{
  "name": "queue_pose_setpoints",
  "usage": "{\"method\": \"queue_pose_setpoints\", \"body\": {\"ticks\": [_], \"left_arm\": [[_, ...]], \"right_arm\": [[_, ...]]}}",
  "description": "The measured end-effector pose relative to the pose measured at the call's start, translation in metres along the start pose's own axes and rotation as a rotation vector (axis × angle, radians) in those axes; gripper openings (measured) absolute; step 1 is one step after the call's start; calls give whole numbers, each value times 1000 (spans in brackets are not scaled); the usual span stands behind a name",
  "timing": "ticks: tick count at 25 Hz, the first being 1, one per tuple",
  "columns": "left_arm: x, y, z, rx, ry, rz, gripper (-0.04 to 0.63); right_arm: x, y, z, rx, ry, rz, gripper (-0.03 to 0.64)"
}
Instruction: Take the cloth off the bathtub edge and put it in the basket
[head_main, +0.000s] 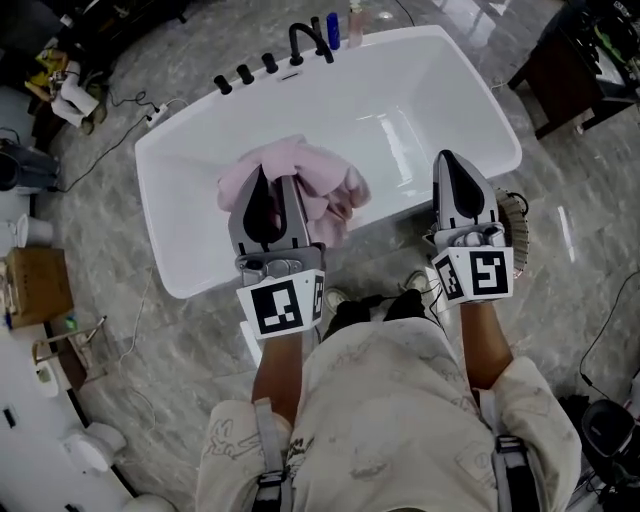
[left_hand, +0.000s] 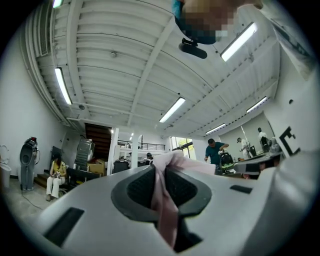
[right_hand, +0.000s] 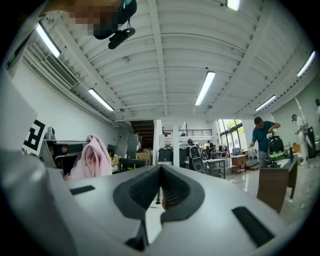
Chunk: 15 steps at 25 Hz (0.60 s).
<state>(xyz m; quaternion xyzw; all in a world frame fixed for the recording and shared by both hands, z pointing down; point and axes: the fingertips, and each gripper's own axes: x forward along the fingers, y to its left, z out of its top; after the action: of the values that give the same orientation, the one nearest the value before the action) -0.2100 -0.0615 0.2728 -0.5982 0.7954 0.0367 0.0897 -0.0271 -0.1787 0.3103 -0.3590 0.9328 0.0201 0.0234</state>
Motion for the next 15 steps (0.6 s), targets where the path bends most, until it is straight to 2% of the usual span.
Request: {"method": "queue_pose_setpoints", "body": {"ticks": [15], "left_arm": [[76, -226, 3, -58, -12, -324, 57]], "right_arm": [[-117, -208, 2, 44, -22, -339, -11]]}}
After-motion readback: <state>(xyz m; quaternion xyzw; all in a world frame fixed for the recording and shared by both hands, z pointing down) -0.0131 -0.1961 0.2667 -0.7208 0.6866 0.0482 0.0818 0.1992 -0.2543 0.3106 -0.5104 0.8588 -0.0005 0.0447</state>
